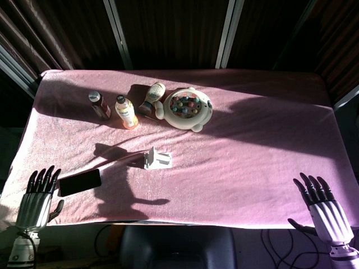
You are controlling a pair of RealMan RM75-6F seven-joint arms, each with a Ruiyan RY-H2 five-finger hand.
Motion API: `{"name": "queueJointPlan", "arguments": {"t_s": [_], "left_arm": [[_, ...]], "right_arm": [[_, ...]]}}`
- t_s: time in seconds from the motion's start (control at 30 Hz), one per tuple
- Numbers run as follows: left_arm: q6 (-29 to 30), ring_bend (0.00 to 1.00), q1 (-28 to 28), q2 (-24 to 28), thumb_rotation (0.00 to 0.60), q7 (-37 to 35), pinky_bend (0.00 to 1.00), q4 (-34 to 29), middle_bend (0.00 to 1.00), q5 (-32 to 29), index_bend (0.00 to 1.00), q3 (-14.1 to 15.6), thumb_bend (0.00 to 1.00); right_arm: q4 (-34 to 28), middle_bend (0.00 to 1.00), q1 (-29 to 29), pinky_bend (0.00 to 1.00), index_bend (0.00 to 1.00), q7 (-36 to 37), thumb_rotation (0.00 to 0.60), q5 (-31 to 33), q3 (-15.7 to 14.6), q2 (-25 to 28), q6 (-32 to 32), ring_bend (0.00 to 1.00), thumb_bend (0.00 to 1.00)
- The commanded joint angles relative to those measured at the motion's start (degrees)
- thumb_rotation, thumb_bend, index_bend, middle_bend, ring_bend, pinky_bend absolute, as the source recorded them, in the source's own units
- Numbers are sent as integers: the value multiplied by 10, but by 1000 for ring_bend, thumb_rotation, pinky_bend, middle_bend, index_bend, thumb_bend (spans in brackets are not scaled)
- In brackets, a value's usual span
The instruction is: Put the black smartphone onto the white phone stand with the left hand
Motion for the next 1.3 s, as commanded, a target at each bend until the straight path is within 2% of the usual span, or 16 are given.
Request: {"name": "queueJointPlan", "arguments": {"t_s": [0.03, 0.17, 0.23, 0.33, 0.53, 0.7, 0.93, 1.3], "left_arm": [[-36, 4, -10, -9, 600, 38, 35, -14, 38, -35, 9, -7, 310], [-105, 53, -43, -22, 600, 141, 127, -50, 143, -112, 48, -25, 304], [-133, 61, -67, -35, 600, 220, 144, -64, 163, -167, 71, -40, 303], [-152, 90, -100, -62, 600, 308, 160, -69, 215, -247, 117, -66, 299], [-155, 118, -154, -109, 600, 396, 190, -46, 238, -385, 143, -111, 276], [-150, 124, -185, -131, 600, 433, 199, -28, 217, -446, 154, -117, 266], [-134, 124, -216, -152, 600, 463, 206, -18, 196, -489, 159, -112, 257], [-121, 157, -243, -161, 600, 466, 219, -3, 267, -542, 245, -114, 256]], "right_arm": [[-1, 0, 2, 0, 0, 1, 600, 1, 0, 1, -5, 0, 246], [-2, 0, 5, 0, 0, 2, 600, 1, -1, 3, -10, 0, 245], [-2, 0, 6, 0, 0, 3, 600, -1, -2, 4, -12, 0, 245], [-3, 0, 8, 0, 0, 6, 600, -3, -4, 5, -15, 0, 246], [-5, 0, 14, 0, 0, 16, 600, -1, -4, 10, -23, 0, 245], [-6, 0, 15, 0, 0, 22, 600, -3, -5, 13, -24, 0, 245], [-6, 0, 16, 0, 0, 29, 600, -6, -6, 16, -22, 0, 245], [-6, 0, 15, 0, 0, 35, 600, -9, -7, 18, -15, 0, 246]]}}
